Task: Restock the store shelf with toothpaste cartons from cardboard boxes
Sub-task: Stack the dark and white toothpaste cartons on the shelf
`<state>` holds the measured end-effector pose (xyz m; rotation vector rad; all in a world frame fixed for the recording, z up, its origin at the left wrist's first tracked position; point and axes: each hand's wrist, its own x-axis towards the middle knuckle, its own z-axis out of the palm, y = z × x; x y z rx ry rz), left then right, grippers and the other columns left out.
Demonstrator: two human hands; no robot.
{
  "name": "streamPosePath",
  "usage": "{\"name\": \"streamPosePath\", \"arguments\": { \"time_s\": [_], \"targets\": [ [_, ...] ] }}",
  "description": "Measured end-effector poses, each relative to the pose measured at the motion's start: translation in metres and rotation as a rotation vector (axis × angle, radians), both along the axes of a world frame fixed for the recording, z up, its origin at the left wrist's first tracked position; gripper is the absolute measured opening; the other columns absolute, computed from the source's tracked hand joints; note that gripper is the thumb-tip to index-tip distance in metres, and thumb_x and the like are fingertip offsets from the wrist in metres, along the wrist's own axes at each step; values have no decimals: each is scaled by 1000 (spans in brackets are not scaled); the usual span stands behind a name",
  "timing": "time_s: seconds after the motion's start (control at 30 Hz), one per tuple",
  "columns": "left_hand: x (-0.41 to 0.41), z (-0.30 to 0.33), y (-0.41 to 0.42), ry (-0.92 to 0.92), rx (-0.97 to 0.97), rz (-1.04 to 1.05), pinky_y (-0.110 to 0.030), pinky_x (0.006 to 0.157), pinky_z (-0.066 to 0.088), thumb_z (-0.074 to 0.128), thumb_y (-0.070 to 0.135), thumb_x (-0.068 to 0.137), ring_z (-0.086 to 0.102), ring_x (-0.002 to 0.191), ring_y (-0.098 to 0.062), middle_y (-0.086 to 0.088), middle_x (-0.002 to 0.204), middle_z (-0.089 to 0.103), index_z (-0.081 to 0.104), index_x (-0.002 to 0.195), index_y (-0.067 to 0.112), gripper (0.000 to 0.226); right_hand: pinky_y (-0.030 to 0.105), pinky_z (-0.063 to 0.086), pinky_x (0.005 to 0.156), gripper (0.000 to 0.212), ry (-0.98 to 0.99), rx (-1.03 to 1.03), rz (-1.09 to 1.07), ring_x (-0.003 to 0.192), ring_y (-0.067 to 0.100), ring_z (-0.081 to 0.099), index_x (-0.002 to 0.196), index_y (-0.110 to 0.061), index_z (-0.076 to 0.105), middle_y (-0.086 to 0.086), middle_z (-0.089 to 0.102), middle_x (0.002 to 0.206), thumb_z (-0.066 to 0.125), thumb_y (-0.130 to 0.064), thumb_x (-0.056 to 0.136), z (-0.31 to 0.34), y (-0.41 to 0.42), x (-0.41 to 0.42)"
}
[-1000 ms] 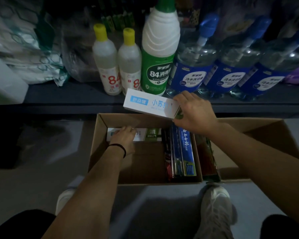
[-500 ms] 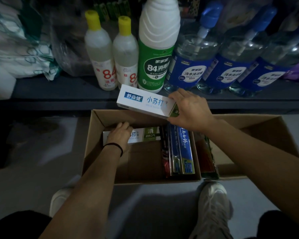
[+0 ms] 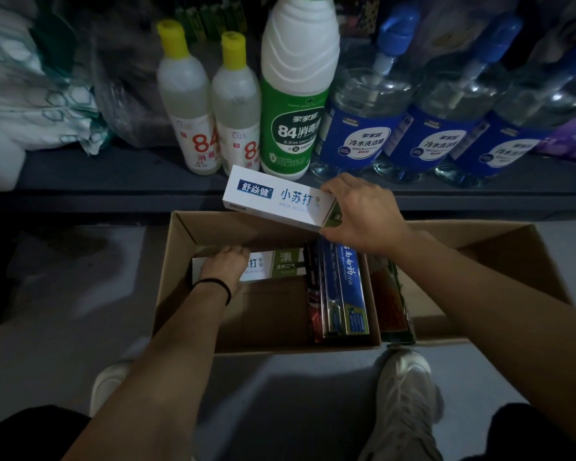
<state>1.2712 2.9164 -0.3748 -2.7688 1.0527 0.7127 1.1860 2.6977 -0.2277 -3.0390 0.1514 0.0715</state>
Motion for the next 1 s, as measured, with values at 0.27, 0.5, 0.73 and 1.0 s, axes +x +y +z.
{"name": "streamPosePath", "arguments": {
  "time_s": [0.27,0.5,0.73,1.0],
  "targets": [
    [-15,57,7,-144,-50,-124,-35,99,34,68,20,80,41,122,-22,-3,131,46,40,133,18,60,35,44,73,62,-59,-54,-20,106,21,54,125,-19,50,-1,54,117,72,-47,74,35,6,-13],
    [-43,155,24,-347,-132,-231,-35,95,34,69,24,77,42,117,-22,-1,127,45,40,128,20,58,37,47,72,62,-153,-92,-40,108,22,53,126,-20,49,-1,54,117,72,-45,73,111,13,-40],
    [-64,253,47,-602,-291,-340,-35,71,44,84,26,44,57,90,-23,-1,99,59,58,104,19,66,37,48,69,61,-266,-187,-67,105,22,53,123,-21,50,-1,54,114,72,-46,72,194,18,-72],
    [-68,365,53,-860,-405,-441,-36,63,44,86,33,40,56,81,-25,-2,91,58,56,100,18,69,34,44,68,61,-375,-275,-91,109,22,53,124,-20,49,-2,54,118,71,-45,73,283,12,-100]
  ]
}}
